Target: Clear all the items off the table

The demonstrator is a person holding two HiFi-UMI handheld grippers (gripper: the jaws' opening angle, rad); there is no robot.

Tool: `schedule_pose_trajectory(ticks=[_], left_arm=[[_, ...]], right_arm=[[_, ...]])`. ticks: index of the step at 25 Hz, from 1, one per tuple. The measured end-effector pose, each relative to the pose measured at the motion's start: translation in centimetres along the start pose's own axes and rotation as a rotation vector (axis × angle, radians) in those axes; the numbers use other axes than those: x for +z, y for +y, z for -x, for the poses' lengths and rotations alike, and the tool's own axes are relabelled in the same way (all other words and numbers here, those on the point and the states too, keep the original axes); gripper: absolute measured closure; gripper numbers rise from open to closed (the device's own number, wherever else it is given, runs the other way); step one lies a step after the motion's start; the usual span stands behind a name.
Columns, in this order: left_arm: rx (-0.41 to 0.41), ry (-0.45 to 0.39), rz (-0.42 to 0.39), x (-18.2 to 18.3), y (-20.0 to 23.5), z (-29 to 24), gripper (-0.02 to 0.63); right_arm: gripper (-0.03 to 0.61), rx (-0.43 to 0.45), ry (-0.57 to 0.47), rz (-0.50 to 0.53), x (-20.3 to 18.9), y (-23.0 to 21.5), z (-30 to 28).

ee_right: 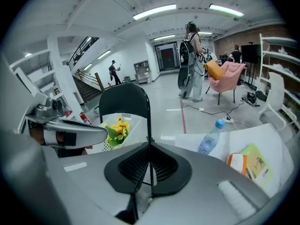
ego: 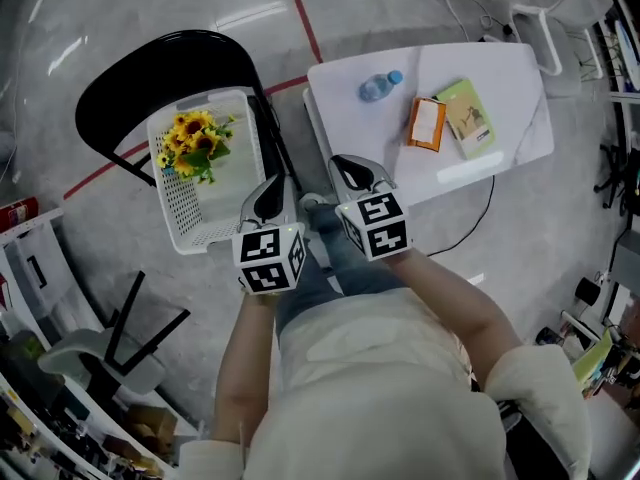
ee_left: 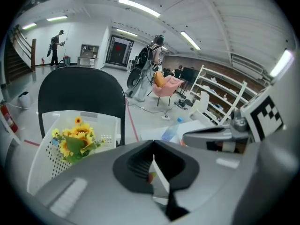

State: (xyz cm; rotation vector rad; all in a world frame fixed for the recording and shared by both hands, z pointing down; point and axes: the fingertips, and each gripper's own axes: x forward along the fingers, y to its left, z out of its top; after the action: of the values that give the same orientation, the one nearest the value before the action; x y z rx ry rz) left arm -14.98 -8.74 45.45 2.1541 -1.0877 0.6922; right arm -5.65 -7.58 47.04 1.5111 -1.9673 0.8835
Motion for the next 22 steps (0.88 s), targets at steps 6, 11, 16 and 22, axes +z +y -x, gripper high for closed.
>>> schedule_pose_trajectory(ticks=[6,11,16,22], left_arm=[[-0.067,0.034,-0.069,0.5,-2.8,-2.8,0.603],[-0.095,0.061,-0.100,0.1,-4.4,-4.9,0.604],[-0.098,0.071,-0.085,-0.5,-5.0,-7.4,0.604],[-0.083,0.087,-0.071,-1.6,-5.0,-9.5,0.604]], right_arm=[[0.556,-0.083,-0.019,-0.067,-0.8,-4.9,0.3],[0.539,-0.134,-0.019,-0.124,-2.1,-8.6,-0.2],[0.505,-0.178,-0.019,-0.160,-3.4,-12.6,-1.8],[0.442,-0.199,0.007,-0.146,-4.9,-15.6,-4.5]])
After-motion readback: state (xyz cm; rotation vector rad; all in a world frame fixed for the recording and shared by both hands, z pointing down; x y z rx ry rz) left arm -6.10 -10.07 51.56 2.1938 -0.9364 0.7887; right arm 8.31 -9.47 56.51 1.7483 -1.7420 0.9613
